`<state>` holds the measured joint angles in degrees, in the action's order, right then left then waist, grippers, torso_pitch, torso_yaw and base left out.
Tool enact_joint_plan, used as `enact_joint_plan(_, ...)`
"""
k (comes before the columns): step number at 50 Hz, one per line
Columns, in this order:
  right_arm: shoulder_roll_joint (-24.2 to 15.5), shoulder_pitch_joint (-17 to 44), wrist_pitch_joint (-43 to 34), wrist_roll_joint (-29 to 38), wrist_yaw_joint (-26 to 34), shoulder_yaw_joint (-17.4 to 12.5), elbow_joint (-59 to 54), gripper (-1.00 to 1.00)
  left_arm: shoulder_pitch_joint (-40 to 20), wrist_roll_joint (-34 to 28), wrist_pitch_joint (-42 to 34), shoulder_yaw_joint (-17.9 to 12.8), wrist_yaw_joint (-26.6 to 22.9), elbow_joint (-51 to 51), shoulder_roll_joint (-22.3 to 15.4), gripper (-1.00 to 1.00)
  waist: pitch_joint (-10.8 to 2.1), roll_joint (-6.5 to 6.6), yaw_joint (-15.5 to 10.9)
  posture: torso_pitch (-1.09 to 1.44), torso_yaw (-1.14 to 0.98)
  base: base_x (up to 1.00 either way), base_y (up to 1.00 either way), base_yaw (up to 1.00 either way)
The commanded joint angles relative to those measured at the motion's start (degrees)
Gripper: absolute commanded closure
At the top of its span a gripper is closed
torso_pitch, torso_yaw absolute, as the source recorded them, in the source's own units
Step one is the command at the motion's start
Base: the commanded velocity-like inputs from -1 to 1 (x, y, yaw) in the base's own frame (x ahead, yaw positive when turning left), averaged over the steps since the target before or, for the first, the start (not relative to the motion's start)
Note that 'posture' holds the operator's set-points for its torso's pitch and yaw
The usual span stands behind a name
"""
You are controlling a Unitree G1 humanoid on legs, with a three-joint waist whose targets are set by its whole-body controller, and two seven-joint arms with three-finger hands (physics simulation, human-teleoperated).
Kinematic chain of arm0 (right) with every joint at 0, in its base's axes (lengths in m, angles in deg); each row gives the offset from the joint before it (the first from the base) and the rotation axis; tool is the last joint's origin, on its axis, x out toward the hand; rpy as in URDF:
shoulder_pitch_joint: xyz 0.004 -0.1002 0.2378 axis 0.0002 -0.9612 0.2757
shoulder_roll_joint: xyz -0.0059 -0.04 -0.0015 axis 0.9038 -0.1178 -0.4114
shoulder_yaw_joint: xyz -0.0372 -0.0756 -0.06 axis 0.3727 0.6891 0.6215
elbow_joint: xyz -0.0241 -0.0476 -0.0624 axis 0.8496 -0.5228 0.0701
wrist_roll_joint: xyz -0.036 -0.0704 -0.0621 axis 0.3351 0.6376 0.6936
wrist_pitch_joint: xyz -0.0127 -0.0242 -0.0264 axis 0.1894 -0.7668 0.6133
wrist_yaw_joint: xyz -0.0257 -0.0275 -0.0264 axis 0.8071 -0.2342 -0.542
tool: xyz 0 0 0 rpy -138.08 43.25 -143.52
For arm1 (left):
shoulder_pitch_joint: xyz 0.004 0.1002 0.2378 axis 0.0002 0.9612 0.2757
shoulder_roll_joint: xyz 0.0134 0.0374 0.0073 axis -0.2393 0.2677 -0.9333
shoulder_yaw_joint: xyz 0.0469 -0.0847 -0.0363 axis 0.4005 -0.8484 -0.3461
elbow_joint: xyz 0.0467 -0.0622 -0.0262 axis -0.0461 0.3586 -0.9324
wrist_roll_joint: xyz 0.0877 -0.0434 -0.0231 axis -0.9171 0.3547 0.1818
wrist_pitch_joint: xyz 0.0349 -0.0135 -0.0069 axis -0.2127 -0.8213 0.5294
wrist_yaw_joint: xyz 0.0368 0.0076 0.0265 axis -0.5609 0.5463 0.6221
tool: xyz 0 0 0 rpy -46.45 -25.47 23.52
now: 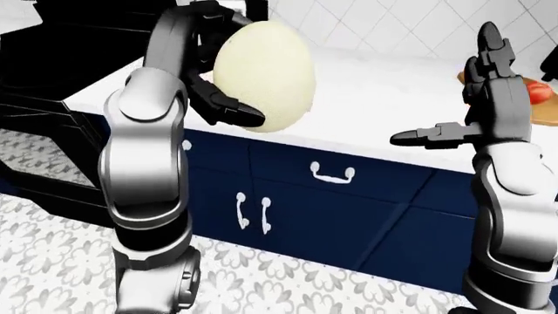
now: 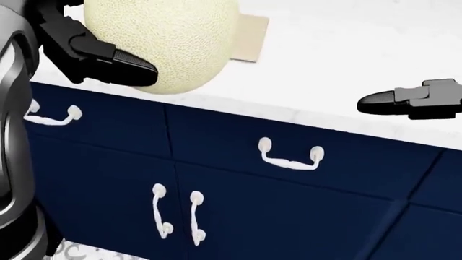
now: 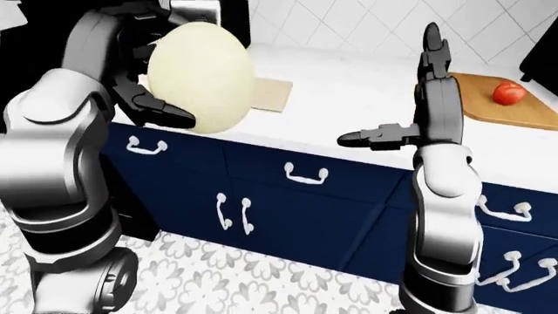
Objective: Place the cantaloupe and the tomato on separate cutting boards.
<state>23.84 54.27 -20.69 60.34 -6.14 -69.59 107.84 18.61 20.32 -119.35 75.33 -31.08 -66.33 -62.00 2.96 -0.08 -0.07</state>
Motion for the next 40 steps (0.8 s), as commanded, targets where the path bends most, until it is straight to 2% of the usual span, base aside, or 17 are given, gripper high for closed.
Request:
enact_joint_plan(1,-0.93,1.62,1.51,0.20,-0.60,-0.73,2.19,-1.00,-1.95,0.01,2.04,-0.25,0.20,-1.56,-0.23,1.00,-1.20,0.12,0.10,0.00,0.00,0.00,0.00,0.00)
enact_joint_plan(5,-0.76,1.37,1.88,-0.35,-0.70,-0.83,2.07,-1.00,-1.81,-0.03,2.19,-0.11,0.29,-1.51,0.01,1.00,-0.64,-0.83,-0.12,0.00,0.00,0.00,0.00,0.00)
enact_joint_plan(8,-0.89,1.65,0.96,-0.61,-0.87,-0.90,2.50,-1.00,-1.95,-0.09,2.09,-0.04,0.17,-1.54,0.00,1.00,-0.58,-2.69,-0.78,0.00,0.00,0.00,0.00,0.00)
enact_joint_plan(9,-0.99,1.72,0.93,-0.46,-1.08,-0.83,2.30,-1.00,-2.07,-0.13,1.92,-0.05,0.11,-1.61,-0.02,1.00,-0.75,-3.86,-1.08,0.00,0.00,0.00,0.00,0.00)
enact_joint_plan(10,-1.03,1.84,0.62,-0.57,-1.09,-0.92,2.44,-1.00,-2.17,-0.16,1.83,-0.05,0.07,-1.64,-0.05,1.00,-2.10,-4.17,-1.21,0.00,0.00,0.09,0.00,0.00)
enact_joint_plan(11,-1.05,1.86,0.63,-0.64,-1.17,-0.96,2.41,-1.00,-2.19,-0.20,1.79,-0.02,0.04,-1.68,-0.05,1.00,-1.33,-2.73,-1.06,0.00,0.00,0.16,0.00,0.00)
enact_joint_plan(13,-1.14,2.03,0.69,-0.81,-1.32,-1.06,2.27,-1.00,-1.83,-0.18,2.28,-0.06,0.08,-1.59,0.04,1.00,-0.80,-1.75,-0.83,0.00,0.00,0.24,0.00,0.00)
enact_joint_plan(18,-1.38,1.85,0.84,-1.20,-1.58,-1.25,2.40,-1.00,-1.45,-0.22,2.58,0.10,0.28,-1.47,0.43,1.00,-0.53,2.21,-0.20,0.00,0.00,0.32,0.00,0.00)
enact_joint_plan(22,-1.32,1.53,1.16,-1.33,-1.67,-1.24,2.40,-1.00,-1.29,-0.24,2.66,0.03,0.29,-1.50,0.49,1.00,-0.63,2.23,-0.25,0.00,0.00,0.38,0.00,0.00)
enact_joint_plan(25,-1.51,1.68,0.89,-1.40,-1.72,-1.29,2.58,-1.00,-1.25,-0.22,2.92,0.07,0.33,-1.27,0.56,1.00,-1.15,0.91,-0.54,0.00,0.00,0.39,0.00,0.00)
enact_joint_plan(28,-1.42,1.36,1.36,-1.44,-1.74,-1.30,2.41,-1.00,-1.23,-0.29,2.83,0.15,0.33,-1.35,0.61,1.00,-0.53,-1.05,-1.32,0.00,0.00,0.47,0.00,0.00)
enact_joint_plan(30,-1.40,1.24,1.36,-1.54,-1.71,-1.39,2.60,-1.00,-1.30,-0.34,2.76,0.21,0.26,-1.37,0.59,1.00,-1.03,-3.81,-1.77,0.00,0.00,0.48,0.00,0.00)
enact_joint_plan(31,-1.40,1.24,1.28,-1.63,-1.71,-1.47,2.66,-1.00,-1.36,-0.38,2.66,0.23,0.24,-1.44,0.61,1.00,-1.90,-6.22,-1.68,0.00,0.00,0.47,0.00,0.00)
enact_joint_plan(32,-1.41,1.21,1.32,-1.66,-1.72,-1.48,2.66,-1.00,-1.40,-0.42,2.58,0.27,0.20,-1.51,0.62,1.00,-0.95,-4.12,-1.16,0.00,0.00,0.48,0.00,0.00)
enact_joint_plan(33,-1.46,1.18,1.28,-1.64,-1.71,-1.45,2.72,-1.00,-1.35,-0.43,2.69,0.25,0.20,-1.47,0.63,1.00,-0.65,-5.16,-1.72,0.00,0.00,0.48,0.00,0.00)
enact_joint_plan(34,-1.46,1.14,1.29,-1.63,-1.72,-1.44,2.76,-1.00,-1.43,-0.48,2.57,0.23,0.18,-1.54,0.63,1.00,-0.73,-5.05,-1.20,0.00,0.00,0.47,0.00,0.00)
enact_joint_plan(40,-1.45,1.04,1.29,-1.35,-1.63,-1.22,2.99,-1.00,-1.70,-0.59,2.48,0.12,-0.07,-1.50,0.42,1.00,-1.53,-2.10,-0.61,0.00,0.00,0.22,0.00,0.00)
